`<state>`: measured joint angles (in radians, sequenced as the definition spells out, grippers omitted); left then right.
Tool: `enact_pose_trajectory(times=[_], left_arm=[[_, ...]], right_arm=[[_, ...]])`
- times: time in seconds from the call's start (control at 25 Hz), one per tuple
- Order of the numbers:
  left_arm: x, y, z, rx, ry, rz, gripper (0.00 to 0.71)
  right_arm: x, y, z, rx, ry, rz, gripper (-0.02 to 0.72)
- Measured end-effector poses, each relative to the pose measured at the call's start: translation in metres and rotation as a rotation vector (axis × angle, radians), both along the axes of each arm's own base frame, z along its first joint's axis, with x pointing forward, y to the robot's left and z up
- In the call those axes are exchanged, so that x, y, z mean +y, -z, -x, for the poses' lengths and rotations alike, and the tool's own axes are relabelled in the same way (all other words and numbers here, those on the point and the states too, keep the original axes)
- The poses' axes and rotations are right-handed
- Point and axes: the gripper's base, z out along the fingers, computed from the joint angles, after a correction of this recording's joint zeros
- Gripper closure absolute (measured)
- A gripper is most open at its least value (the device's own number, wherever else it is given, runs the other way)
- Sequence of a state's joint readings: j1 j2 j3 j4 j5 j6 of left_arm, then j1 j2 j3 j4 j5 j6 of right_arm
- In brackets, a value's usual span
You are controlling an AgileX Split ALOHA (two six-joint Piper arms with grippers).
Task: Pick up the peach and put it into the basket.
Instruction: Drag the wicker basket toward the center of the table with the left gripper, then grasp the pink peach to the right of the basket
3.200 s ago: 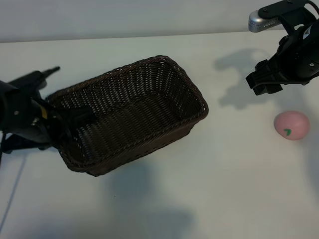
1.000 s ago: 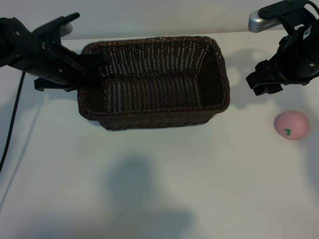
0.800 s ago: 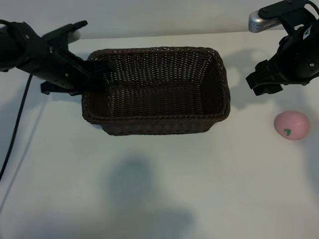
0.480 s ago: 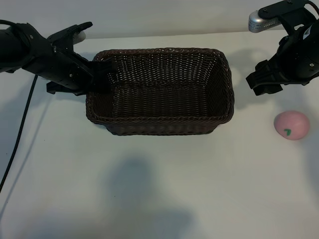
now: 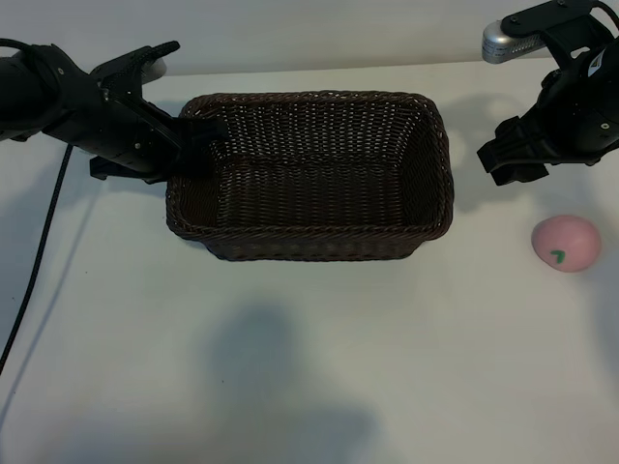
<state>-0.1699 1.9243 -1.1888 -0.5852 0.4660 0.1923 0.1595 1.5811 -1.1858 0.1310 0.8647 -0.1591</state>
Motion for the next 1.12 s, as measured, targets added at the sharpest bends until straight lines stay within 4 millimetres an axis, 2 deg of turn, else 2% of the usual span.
enact_pose_trajectory(times=[0.08,0.12,0.32,0.44,0.52,0.8,1.12], left_arm=[[0.0,0.0,0.0,0.005,-0.001,0.006,0.496],[-0.001,0.0,0.0,0.008,-0.004,0.012,0.451],[-0.002,-0.001,0.001,0.019,-0.002,0.022,0.14],[-0.002,-0.007,0.003,0.012,0.004,0.027,0.027],[-0.002,-0.018,0.006,-0.002,0.016,0.023,0.005],[0.011,-0.073,0.028,-0.083,0.051,-0.096,0.015],[0.033,-0.132,0.067,-0.147,0.082,-0.289,0.034]], right_arm=[[0.0,0.0,0.0,0.0,0.0,0.0,0.122],[0.0,0.0,0.0,0.0,0.0,0.0,0.122],[0.0,0.0,0.0,0.0,0.001,0.0,0.122],[0.0,0.0,0.0,0.0,0.001,0.0,0.122],[0.0,0.0,0.0,0.0,0.001,0.0,0.122],[0.0,0.0,0.0,0.0,0.001,0.0,0.122],[0.0,0.0,0.0,0.0,0.001,0.0,0.122]])
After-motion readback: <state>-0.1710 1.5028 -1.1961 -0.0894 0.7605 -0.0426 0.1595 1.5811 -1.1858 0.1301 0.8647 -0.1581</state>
